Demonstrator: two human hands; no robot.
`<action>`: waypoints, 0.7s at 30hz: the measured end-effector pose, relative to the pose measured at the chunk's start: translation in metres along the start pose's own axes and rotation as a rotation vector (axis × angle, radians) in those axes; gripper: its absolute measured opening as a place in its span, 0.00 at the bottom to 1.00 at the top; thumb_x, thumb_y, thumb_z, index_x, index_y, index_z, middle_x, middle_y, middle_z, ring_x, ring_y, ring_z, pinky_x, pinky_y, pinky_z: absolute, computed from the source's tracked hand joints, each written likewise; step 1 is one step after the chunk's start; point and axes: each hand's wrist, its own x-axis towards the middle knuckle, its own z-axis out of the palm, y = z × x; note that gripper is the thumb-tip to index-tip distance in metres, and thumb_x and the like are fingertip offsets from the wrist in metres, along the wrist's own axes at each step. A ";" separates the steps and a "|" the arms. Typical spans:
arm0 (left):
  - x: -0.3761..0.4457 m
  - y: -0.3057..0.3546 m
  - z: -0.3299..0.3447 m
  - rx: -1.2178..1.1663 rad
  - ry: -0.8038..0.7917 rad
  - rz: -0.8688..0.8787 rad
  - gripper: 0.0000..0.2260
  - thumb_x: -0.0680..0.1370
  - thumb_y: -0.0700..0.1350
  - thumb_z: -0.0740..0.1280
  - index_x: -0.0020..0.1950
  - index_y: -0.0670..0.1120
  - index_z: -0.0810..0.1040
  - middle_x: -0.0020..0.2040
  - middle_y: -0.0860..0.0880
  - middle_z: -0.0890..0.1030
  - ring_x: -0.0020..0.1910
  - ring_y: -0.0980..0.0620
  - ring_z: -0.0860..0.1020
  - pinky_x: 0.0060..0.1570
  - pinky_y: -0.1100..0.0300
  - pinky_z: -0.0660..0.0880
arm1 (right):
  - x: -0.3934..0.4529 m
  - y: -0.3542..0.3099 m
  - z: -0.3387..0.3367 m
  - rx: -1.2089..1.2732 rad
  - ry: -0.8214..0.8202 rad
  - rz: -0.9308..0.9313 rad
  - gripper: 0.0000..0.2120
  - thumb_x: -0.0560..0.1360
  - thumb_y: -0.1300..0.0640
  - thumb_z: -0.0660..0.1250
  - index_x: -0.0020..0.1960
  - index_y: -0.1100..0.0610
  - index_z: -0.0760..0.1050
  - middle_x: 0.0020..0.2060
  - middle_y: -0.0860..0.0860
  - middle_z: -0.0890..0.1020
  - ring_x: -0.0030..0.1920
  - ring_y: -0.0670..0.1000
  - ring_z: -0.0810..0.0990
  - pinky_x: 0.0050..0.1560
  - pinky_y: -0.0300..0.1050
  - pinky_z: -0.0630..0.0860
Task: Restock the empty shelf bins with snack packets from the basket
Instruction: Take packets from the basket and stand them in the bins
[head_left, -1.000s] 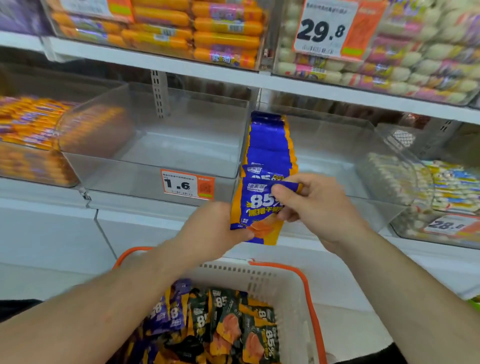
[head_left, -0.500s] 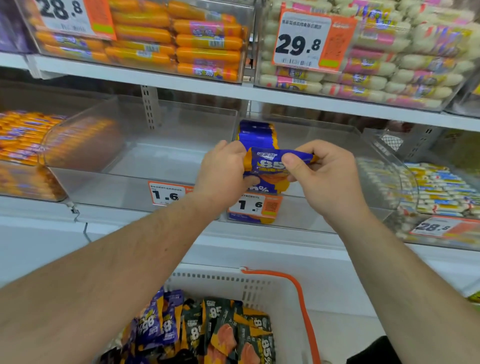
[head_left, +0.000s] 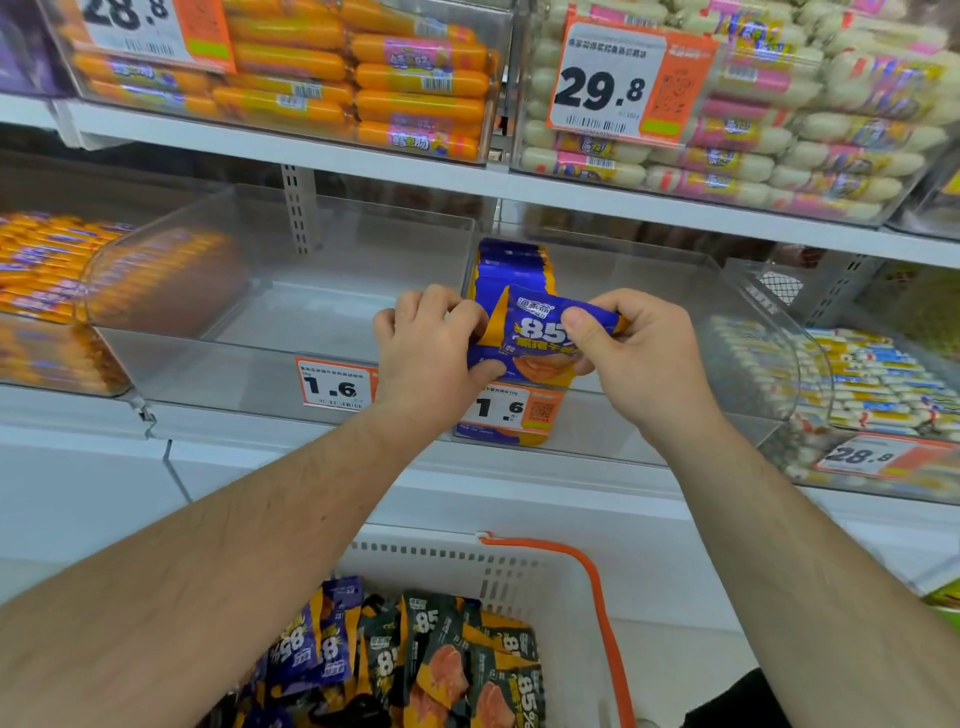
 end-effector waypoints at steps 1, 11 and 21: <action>-0.002 -0.001 0.000 -0.024 0.024 -0.010 0.20 0.69 0.56 0.76 0.55 0.50 0.76 0.58 0.49 0.74 0.61 0.46 0.68 0.59 0.51 0.61 | 0.001 0.000 0.000 -0.003 -0.013 0.000 0.08 0.77 0.51 0.68 0.40 0.48 0.73 0.35 0.44 0.81 0.33 0.39 0.80 0.30 0.31 0.74; 0.008 0.006 -0.032 -0.699 -0.067 -0.005 0.09 0.76 0.44 0.71 0.53 0.55 0.76 0.44 0.61 0.77 0.43 0.66 0.76 0.38 0.74 0.73 | 0.018 0.006 0.016 -0.211 -0.100 -0.006 0.08 0.77 0.48 0.70 0.40 0.47 0.76 0.35 0.41 0.79 0.38 0.43 0.79 0.37 0.40 0.75; 0.038 -0.001 -0.047 -0.315 -0.314 0.074 0.05 0.74 0.46 0.73 0.43 0.52 0.78 0.41 0.56 0.79 0.43 0.57 0.78 0.42 0.68 0.71 | 0.019 0.020 0.028 -0.279 -0.104 0.034 0.07 0.76 0.48 0.70 0.44 0.51 0.79 0.42 0.49 0.80 0.44 0.49 0.80 0.43 0.46 0.78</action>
